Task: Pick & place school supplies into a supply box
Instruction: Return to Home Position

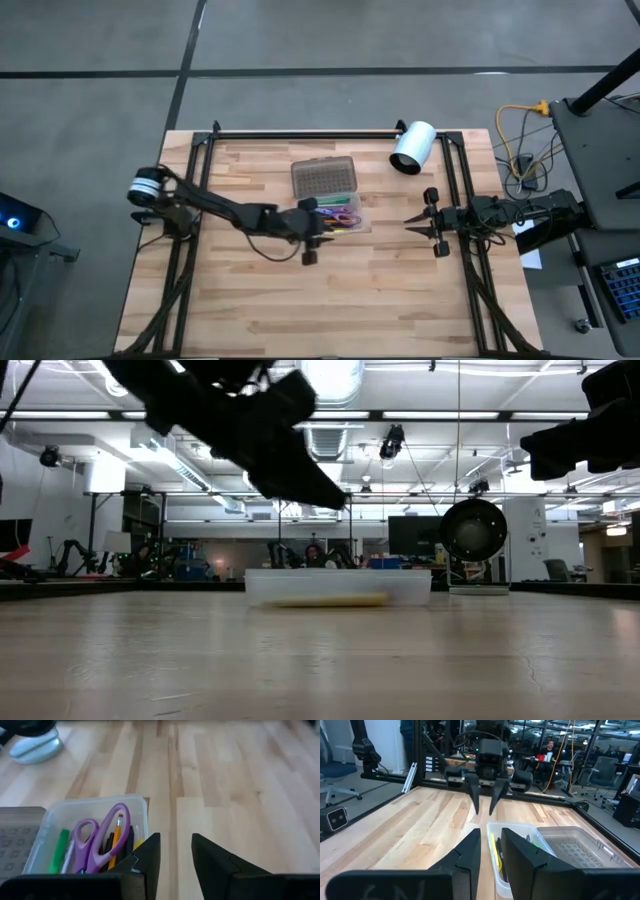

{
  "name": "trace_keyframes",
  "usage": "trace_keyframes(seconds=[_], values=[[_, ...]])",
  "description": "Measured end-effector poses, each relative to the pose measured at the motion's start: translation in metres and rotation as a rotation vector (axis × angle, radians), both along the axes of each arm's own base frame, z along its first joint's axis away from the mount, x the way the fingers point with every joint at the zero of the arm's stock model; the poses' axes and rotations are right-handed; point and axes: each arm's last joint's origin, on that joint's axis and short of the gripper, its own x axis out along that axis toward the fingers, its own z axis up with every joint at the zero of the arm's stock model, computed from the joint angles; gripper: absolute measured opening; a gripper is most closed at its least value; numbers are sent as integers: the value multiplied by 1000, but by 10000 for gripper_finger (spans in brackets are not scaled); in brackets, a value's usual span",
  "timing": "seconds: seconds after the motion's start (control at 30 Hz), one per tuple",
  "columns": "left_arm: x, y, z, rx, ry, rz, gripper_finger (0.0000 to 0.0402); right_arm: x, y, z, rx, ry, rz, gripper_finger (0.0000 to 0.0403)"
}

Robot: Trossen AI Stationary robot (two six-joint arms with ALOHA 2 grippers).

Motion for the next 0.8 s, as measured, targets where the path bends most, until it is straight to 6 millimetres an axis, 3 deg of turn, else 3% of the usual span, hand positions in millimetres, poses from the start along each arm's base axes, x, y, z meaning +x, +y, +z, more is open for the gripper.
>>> trace_keyframes(seconds=[0.37,0.8], values=[[-67,21,-10,-94,-193,-83,96,0,0,0,-1,4,-1,68],[-112,28,-6,-113,-281,-67,96,0,0,0,-1,6,0,68]])
